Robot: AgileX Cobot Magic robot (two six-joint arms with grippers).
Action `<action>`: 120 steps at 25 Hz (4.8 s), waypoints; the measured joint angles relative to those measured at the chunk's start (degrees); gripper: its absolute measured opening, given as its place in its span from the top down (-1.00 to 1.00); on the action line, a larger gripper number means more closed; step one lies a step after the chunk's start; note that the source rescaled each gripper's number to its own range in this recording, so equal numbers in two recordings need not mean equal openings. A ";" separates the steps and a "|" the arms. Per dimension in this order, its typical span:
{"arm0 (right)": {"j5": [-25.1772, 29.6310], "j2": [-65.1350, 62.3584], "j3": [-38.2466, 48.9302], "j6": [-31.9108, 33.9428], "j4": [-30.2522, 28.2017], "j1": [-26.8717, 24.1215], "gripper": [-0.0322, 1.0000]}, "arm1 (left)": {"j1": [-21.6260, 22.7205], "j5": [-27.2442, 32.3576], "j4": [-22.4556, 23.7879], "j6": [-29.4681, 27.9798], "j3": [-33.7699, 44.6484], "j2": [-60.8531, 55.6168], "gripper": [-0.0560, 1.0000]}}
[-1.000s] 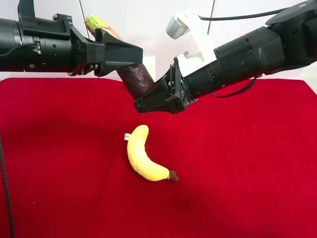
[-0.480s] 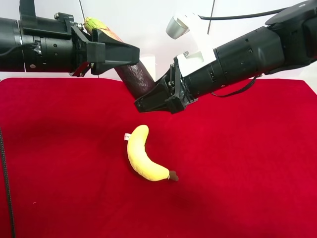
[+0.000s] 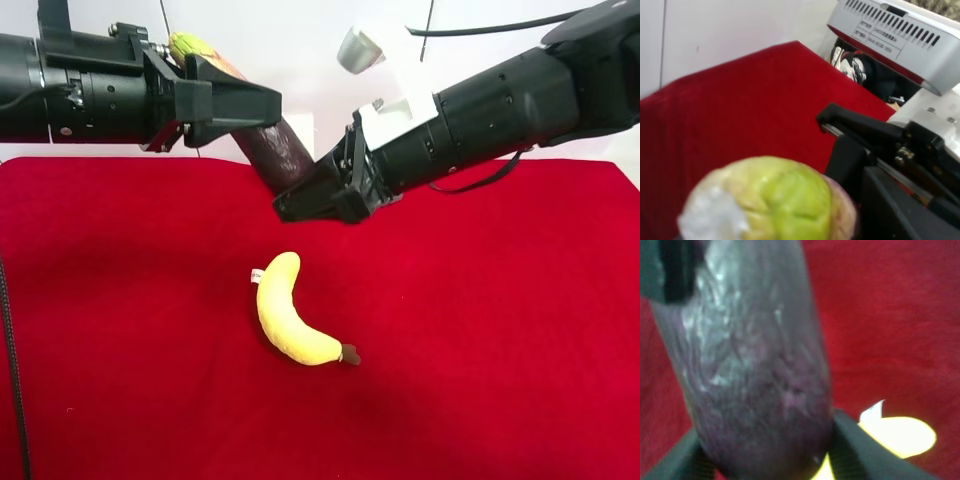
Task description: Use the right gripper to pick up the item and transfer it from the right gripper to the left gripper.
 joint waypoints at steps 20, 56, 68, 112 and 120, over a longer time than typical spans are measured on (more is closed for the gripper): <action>12.21 -27.80 -0.06 53.86 -52.51 0.00 -0.04 | 0.06 -21.58 9.29 0.29 -0.05 0.07 0.88; 28.80 -78.18 19.03 86.88 -73.32 0.00 0.26 | 0.06 -28.65 9.67 0.29 0.24 11.64 0.89; 19.76 -78.65 26.09 86.91 -72.89 0.00 0.29 | 0.06 -30.56 9.40 0.29 3.84 14.75 0.89; 20.34 -78.65 26.94 86.91 -73.32 0.00 0.29 | 0.06 -39.17 9.06 -2.93 5.24 14.99 -1.00; 20.34 -78.65 26.94 86.91 -73.32 0.00 0.29 | 0.06 -41.05 9.06 -4.01 5.24 14.99 -1.00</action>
